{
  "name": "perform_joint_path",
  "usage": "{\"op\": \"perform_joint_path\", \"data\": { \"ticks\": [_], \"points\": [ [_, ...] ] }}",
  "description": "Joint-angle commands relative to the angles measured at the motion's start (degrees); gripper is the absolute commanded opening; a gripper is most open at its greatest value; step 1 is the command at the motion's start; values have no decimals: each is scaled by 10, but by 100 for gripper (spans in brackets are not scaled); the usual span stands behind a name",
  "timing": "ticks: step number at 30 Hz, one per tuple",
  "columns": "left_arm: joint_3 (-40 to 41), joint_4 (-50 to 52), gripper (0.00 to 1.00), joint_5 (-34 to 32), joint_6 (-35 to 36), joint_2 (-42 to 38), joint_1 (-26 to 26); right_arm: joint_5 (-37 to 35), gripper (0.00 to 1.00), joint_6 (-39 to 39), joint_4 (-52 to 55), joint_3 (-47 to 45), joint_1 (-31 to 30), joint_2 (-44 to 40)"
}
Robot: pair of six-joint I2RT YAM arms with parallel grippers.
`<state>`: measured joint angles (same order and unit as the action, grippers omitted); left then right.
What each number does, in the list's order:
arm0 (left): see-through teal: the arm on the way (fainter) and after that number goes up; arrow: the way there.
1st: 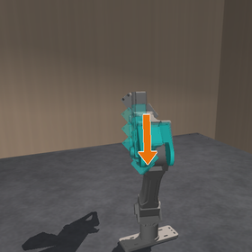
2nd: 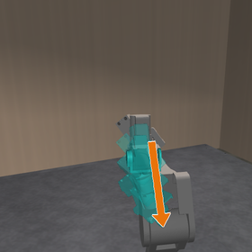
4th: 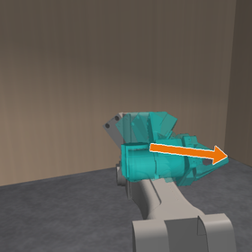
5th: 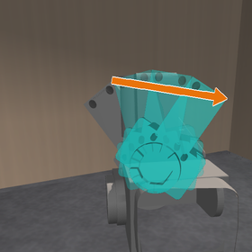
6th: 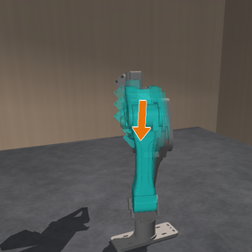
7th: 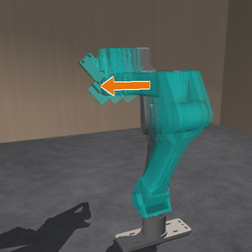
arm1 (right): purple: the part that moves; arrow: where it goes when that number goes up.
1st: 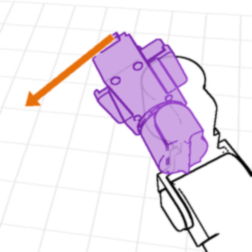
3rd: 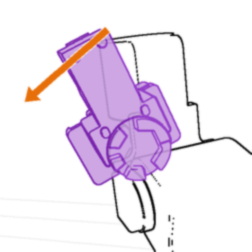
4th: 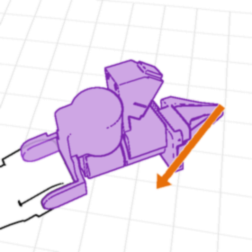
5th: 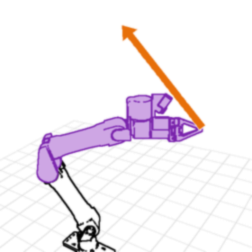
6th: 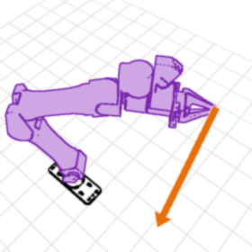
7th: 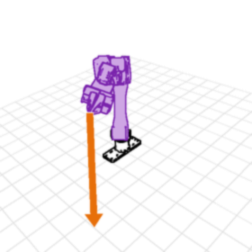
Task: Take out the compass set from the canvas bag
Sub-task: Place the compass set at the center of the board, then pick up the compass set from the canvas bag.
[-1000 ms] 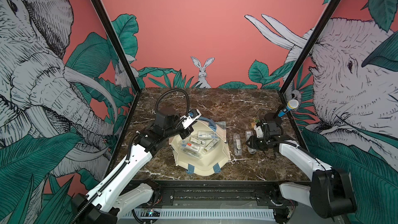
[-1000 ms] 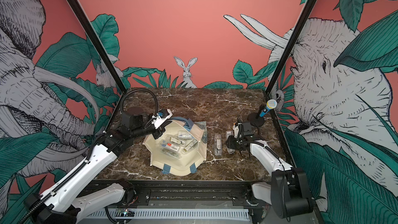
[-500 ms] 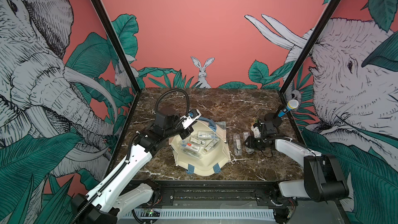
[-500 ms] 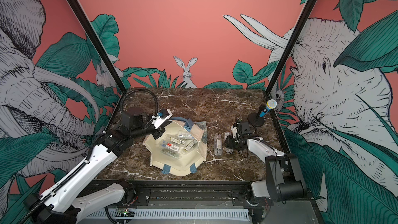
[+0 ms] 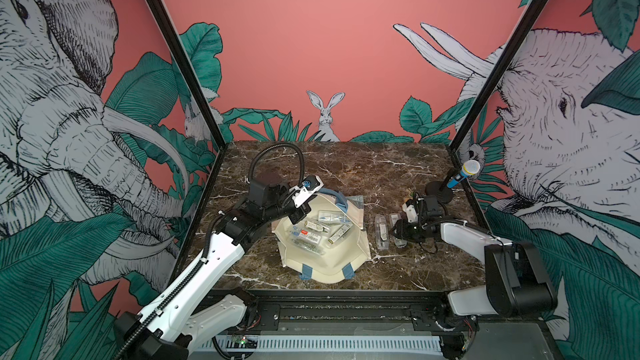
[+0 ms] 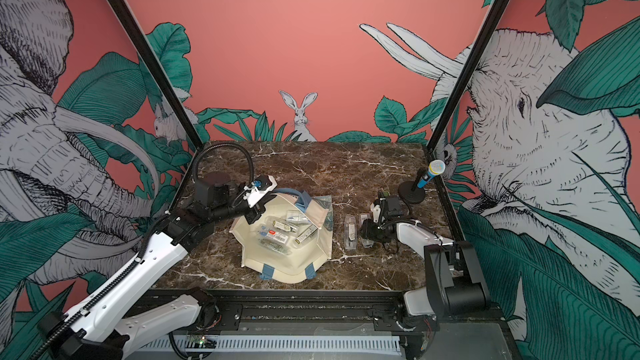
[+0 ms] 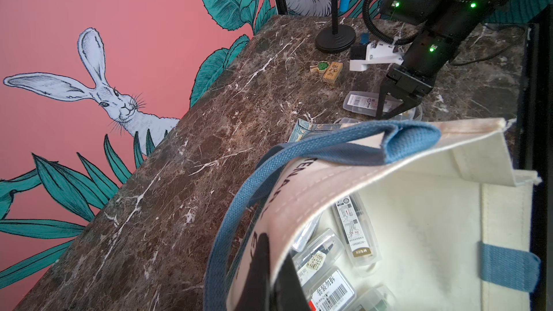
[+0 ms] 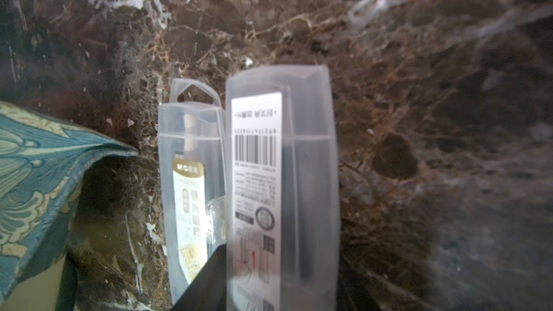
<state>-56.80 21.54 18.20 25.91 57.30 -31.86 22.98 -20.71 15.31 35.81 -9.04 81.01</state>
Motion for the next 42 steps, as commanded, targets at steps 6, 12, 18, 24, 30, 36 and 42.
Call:
{"op": "perform_joint_path", "data": {
  "ticks": [6, 12, 18, 24, 30, 36, 42],
  "points": [
    [-5, -36, 0, 14, 1, -26, -1, -27, 57, 8, 32, -1, 1, -12],
    [-4, -35, 0, 15, 1, -28, -1, -36, 57, 5, 47, 1, 1, -31],
    [-9, -34, 0, 17, -4, -27, -1, -28, 57, 4, 97, 22, 1, -88],
    [-18, -18, 0, 24, -11, -21, -1, -55, 55, 49, 214, 85, -62, -239],
    [-16, -24, 0, 27, -20, -21, -2, -67, 53, 133, 238, 166, -222, -323],
    [-16, -28, 0, 26, -27, -19, -4, -123, 50, 158, 180, 222, -411, -280],
    [-25, -22, 0, 22, -29, -19, -3, -207, 47, 208, 110, 274, -568, -135]
  ]
}}
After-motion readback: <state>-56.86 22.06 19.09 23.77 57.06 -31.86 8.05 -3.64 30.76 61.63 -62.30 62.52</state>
